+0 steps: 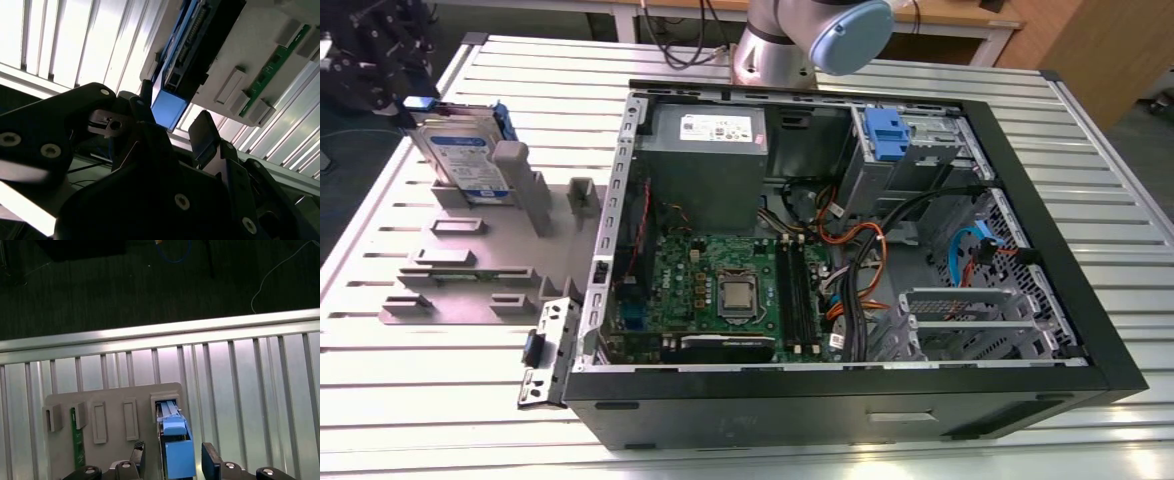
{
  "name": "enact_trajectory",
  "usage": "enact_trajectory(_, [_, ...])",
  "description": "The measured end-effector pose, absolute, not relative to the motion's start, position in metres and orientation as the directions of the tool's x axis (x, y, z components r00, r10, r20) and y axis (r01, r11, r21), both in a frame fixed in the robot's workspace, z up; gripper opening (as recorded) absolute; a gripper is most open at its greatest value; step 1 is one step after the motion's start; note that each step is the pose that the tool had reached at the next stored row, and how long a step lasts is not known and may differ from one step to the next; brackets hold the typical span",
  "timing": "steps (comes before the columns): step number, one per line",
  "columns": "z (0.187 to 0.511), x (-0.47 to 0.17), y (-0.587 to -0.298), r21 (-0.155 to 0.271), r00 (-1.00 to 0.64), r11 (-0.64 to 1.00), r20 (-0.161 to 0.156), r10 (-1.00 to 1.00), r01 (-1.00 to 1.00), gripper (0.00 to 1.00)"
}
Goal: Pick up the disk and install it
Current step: 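Pick up the disk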
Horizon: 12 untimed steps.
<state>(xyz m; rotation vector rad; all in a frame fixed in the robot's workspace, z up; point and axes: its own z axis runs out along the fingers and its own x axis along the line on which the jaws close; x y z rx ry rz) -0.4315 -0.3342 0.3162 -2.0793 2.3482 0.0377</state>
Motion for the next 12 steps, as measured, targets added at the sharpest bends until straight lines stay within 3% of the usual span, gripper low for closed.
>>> enact_trajectory(12, [0.299,-0.432,-0.334,0.015,-0.121,0.121,-0.022,-0.992,-0.993,0.56])
